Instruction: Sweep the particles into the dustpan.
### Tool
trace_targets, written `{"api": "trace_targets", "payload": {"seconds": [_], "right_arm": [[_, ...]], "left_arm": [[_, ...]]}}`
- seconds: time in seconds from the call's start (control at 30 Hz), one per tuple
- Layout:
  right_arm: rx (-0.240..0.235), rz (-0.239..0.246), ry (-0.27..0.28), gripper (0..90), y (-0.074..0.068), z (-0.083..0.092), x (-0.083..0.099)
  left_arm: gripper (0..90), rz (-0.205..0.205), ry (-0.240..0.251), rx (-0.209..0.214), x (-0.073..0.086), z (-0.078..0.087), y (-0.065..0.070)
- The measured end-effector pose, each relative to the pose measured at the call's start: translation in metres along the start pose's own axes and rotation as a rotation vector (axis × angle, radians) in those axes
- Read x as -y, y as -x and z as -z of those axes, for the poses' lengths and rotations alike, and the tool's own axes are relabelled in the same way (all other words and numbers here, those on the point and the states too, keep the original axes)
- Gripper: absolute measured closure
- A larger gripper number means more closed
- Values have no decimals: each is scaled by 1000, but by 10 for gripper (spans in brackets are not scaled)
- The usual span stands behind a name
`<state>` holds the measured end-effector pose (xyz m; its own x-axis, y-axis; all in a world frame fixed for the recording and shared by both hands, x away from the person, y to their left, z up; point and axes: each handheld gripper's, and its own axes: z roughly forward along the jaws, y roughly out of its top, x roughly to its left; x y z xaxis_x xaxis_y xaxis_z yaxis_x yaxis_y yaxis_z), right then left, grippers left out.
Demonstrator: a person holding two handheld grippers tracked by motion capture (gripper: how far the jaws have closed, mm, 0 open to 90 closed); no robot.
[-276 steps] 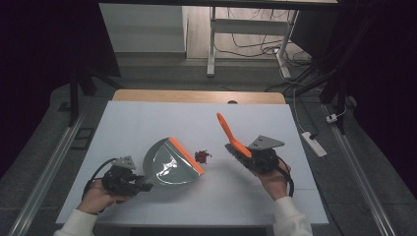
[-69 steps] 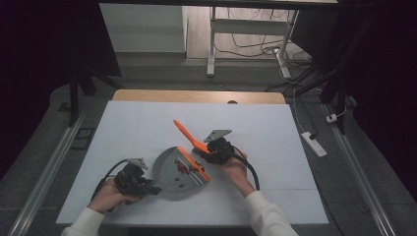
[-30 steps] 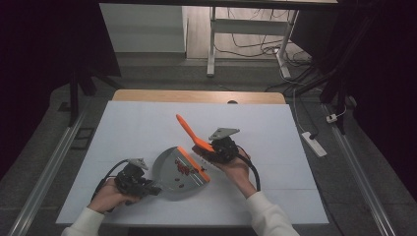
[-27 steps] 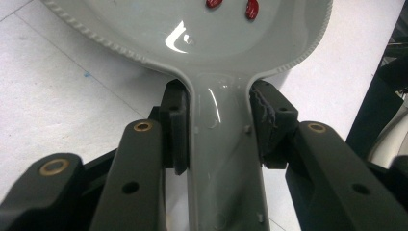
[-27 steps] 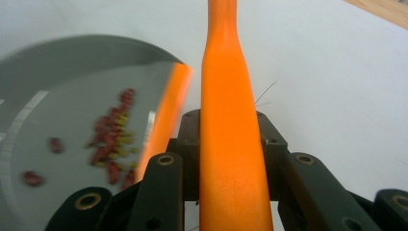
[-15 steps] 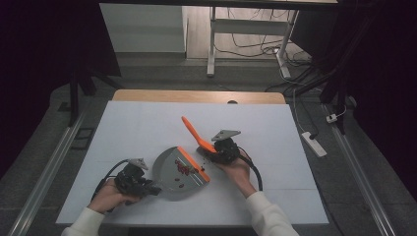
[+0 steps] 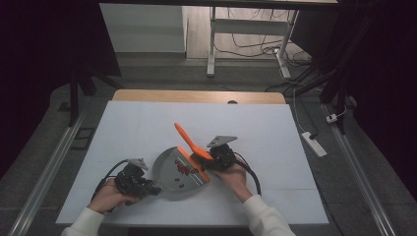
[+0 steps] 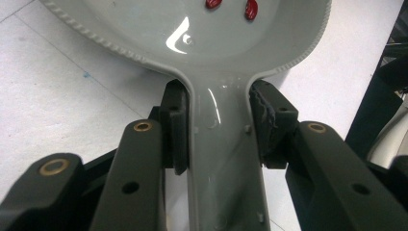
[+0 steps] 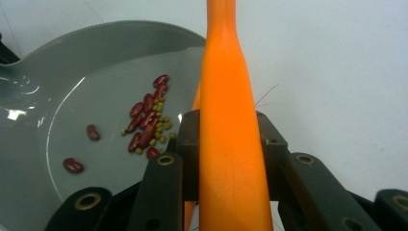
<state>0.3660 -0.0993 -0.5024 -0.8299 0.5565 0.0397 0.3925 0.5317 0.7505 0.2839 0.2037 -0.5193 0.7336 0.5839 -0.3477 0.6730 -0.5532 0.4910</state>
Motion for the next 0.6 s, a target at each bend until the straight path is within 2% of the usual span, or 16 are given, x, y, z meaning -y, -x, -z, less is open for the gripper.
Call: {"api": "trace_targets", "payload": {"seconds": [0.13, 0.2, 0.3, 0.37, 0.5, 0.6], "right_arm": [[-23, 1, 17, 702, -8, 0, -2], [-75, -16, 30, 703, -12, 0, -4], [-100, 19, 31, 703, -22, -1, -9], [-111, 14, 65, 703, -22, 4, -12], [-75, -17, 122, 703, -13, 18, -16], [-38, -32, 134, 703, -3, 26, -15]], "left_arm": [[615, -1, -1, -1, 0, 0, 0], [615, -1, -3, -1, 0, 0, 0], [615, -2, -3, -2, 0, -1, 0], [615, -1, -2, -2, 0, 0, 0], [615, 0, -4, -1, 0, -1, 0], [615, 0, -4, -1, 0, -1, 0]]}}
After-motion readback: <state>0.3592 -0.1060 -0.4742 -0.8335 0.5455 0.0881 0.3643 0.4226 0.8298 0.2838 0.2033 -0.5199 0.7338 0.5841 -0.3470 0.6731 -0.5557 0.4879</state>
